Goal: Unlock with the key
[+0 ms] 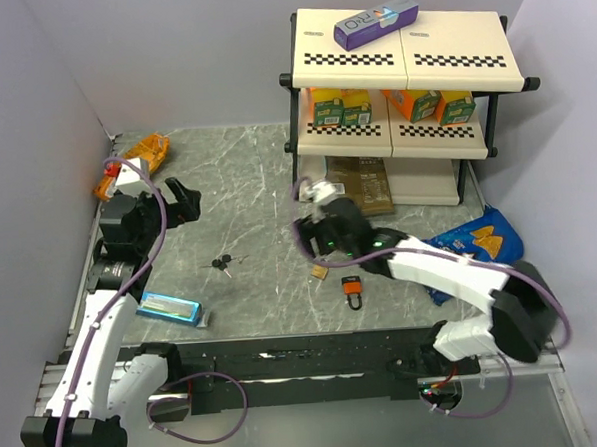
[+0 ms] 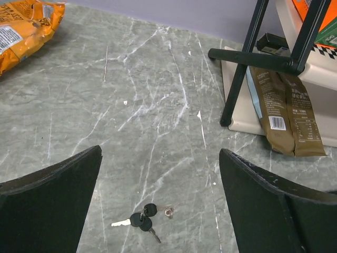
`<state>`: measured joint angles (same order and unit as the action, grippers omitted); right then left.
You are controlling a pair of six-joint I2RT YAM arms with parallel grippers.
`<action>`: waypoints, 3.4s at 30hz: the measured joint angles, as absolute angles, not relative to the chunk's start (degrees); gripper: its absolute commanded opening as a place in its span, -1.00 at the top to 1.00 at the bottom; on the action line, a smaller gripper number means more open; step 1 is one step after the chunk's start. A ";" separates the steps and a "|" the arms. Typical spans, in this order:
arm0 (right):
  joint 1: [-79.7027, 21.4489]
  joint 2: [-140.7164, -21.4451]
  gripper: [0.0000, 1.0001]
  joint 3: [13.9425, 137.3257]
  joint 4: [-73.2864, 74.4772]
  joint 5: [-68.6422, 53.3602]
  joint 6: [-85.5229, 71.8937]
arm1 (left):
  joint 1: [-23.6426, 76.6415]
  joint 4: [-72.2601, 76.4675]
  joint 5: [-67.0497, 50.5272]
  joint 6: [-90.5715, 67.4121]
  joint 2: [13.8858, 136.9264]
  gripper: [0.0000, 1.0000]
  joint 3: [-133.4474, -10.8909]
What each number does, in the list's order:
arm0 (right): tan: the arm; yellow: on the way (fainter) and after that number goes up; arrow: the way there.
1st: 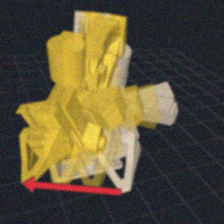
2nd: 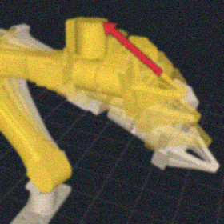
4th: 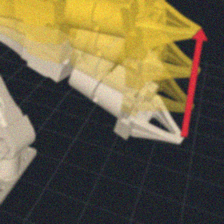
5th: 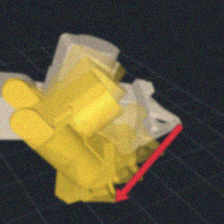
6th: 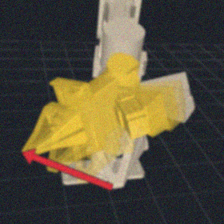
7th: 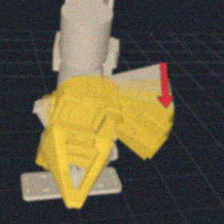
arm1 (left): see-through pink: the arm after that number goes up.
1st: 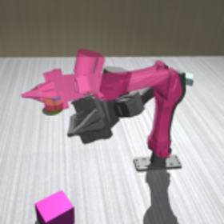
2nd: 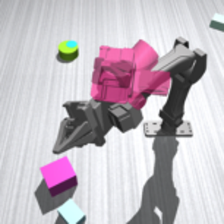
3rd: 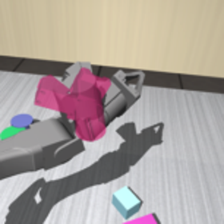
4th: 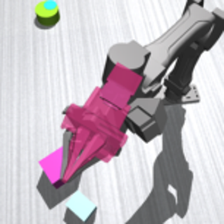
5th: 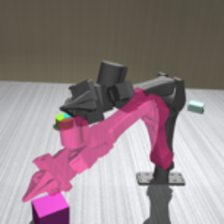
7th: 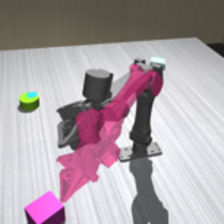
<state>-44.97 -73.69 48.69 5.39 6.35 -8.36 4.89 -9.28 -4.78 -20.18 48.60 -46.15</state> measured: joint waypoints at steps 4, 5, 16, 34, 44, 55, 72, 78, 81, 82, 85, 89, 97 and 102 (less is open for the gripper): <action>-50.30 -84.51 -0.35 53.87 5.65 3.53 -10.85 | 4.97 -9.34 -3.09 -20.25 48.60 -0.94 -46.15; -51.27 -86.96 -0.33 55.35 5.56 2.76 -11.46 | 4.97 -9.47 -2.09 -20.34 48.58 -0.93 -46.15; -58.28 -106.19 0.12 68.38 0.82 1.91 -19.07 | 4.97 -11.00 4.03 -20.69 46.98 -0.93 -46.15; -60.64 -120.66 0.31 82.67 2.66 11.57 -21.17 | 7.55 -11.53 8.08 -20.40 45.89 -0.93 -46.15; -60.88 -123.13 0.38 85.27 5.17 14.26 -21.26 | 8.51 -11.86 8.95 -20.21 45.84 -0.93 -46.15; -60.99 -124.77 0.48 87.15 5.63 15.03 -21.41 | 8.75 -11.88 9.45 -20.18 45.45 -0.93 -46.13; -60.95 -125.47 1.00 87.55 4.51 13.50 -22.31 | 9.13 -11.86 10.33 -20.18 45.15 -0.93 -46.09; -57.63 -115.72 1.00 74.39 -1.34 1.54 -22.98 | 9.39 -11.40 7.14 -20.03 45.15 -0.93 -45.95; -52.86 -108.14 1.00 67.16 -6.17 -7.97 -25.34 | 9.37 -10.31 2.35 -19.16 45.15 -0.93 -45.47; -50.15 -104.62 1.00 63.81 -9.34 -13.02 -26.89 | 9.39 -9.45 -0.54 -18.85 45.10 -0.93 -45.01; -43.07 -97.36 1.00 57.63 -16.08 -23.22 -30.63 | 9.47 -7.27 -9.67 -18.09 45.08 -0.93 -43.83; -35.75 -88.95 1.00 51.29 -20.51 -33.30 -34.33 | 10.61 -2.35 -25.63 -18.20 45.25 -0.93 -42.06; -34.79 -72.42 1.00 49.60 -12.29 -39.92 -32.71 | 17.32 6.76 -44.01 -21.10 51.29 -0.93 -41.36; -34.79 -65.91 1.00 50.72 -8.93 -40.05 -31.90 | 19.27 13.21 -47.79 -25.93 54.04 -0.93 -41.17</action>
